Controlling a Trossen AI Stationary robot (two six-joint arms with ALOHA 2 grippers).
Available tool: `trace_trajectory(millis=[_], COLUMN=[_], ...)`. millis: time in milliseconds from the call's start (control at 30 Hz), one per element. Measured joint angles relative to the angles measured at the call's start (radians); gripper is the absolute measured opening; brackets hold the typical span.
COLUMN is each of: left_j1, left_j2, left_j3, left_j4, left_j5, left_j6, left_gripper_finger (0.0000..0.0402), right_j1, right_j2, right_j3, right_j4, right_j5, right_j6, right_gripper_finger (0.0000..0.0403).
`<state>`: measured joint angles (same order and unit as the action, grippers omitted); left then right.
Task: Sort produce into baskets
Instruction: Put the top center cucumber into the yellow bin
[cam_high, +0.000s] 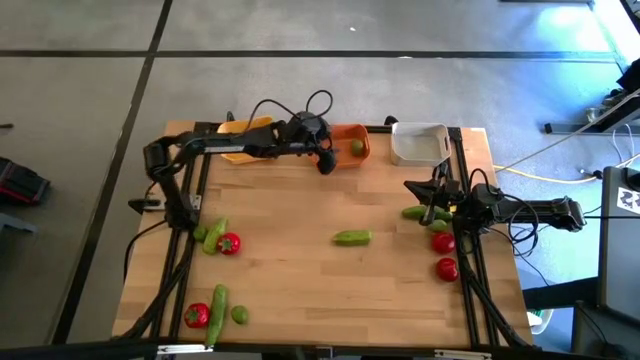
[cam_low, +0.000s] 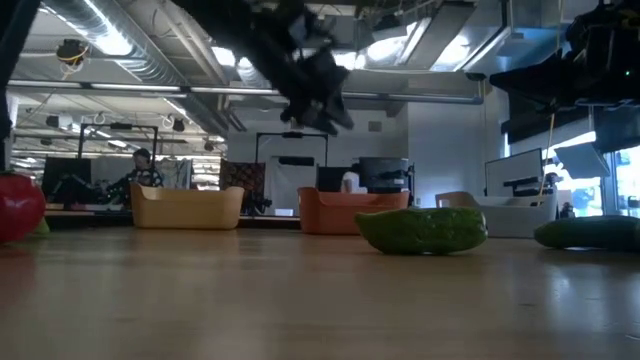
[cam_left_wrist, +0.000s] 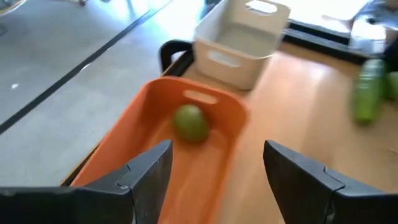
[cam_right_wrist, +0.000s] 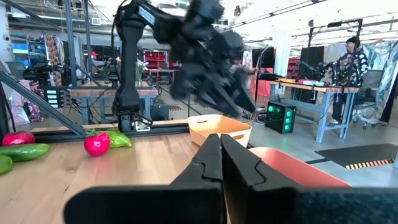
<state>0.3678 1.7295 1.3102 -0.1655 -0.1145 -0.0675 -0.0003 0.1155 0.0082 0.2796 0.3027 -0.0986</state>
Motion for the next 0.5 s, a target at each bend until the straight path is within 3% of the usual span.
trace_trajectory(millis=[233, 500], left_j1=[-0.127, -0.299], left_j2=[-0.153, -0.276], left_j3=[0.000, 0.000], left_j4=[-0.189, -0.458], left_j5=[0.000, 0.000], left_j6=[0.005, -0.117], left_gripper_finger=[0.0242, 0.0243], right_j1=[0.000, 0.000], right_j2=[0.000, 0.000], right_j3=[0.000, 0.000], right_j4=[0.000, 0.001], right_j5=[0.000, 0.000], right_j6=[0.000, 0.000], right_gripper_finger=[0.0000, 0.0000])
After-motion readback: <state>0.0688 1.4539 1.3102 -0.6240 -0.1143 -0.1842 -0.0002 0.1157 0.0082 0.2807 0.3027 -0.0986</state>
